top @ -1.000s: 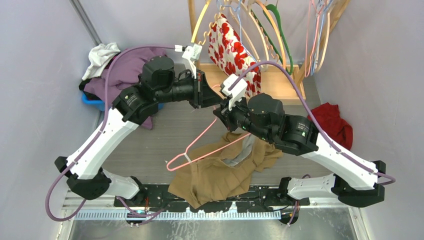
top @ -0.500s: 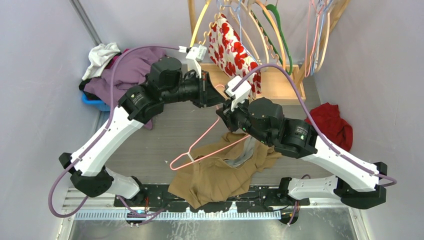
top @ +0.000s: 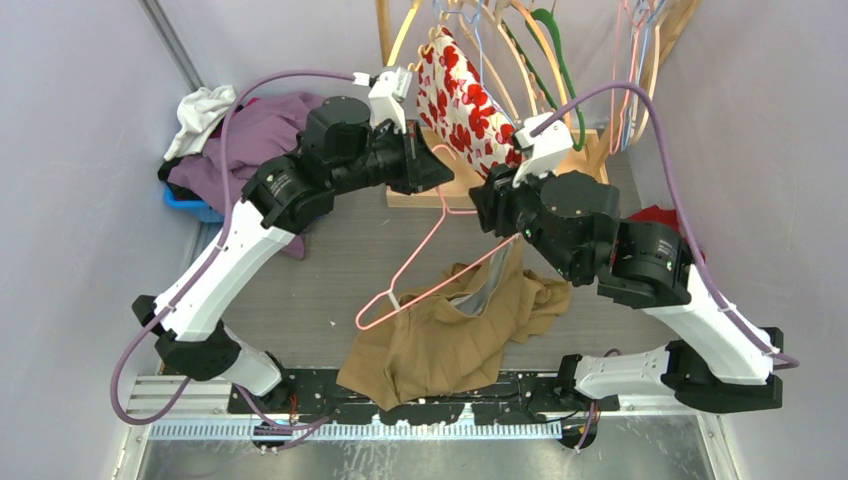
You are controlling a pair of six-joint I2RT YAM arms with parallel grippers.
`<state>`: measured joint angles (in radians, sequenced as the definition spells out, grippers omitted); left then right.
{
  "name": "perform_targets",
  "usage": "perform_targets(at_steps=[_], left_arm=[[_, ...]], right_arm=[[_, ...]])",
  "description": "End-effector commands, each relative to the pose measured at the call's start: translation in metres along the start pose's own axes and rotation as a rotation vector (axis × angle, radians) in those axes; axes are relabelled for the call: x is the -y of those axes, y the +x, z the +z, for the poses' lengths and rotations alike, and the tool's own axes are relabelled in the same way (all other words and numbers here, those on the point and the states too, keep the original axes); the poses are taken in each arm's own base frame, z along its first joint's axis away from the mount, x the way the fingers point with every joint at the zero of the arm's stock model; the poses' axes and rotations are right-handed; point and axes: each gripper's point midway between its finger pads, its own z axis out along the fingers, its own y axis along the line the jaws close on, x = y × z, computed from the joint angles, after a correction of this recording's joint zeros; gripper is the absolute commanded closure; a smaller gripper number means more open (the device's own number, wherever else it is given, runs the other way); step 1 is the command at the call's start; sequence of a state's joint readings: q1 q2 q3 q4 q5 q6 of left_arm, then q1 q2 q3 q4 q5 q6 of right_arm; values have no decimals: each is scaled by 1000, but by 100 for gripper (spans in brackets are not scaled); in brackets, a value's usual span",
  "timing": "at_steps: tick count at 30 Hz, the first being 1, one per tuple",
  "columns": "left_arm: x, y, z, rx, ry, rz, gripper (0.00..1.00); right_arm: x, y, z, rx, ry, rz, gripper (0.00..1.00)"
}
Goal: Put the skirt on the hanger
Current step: Pick up the hanger at the center of the board.
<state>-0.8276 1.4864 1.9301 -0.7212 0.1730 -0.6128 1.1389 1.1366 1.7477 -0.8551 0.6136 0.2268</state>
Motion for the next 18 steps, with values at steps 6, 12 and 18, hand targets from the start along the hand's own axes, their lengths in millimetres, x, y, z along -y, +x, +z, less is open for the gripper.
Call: perform_targets(at_steps=[6,12,18], left_arm=[[14,-51,-5,157,-96,19,100],[10,-41,-6,142,-181,50,100],[9,-40,-13,151,-196,53,100]], right_arm=[[28,-15,-24,43,364,-29,57],[-19,-10,-21,79,378,-81,57],[-27,5,-11,151,450,-35,50]])
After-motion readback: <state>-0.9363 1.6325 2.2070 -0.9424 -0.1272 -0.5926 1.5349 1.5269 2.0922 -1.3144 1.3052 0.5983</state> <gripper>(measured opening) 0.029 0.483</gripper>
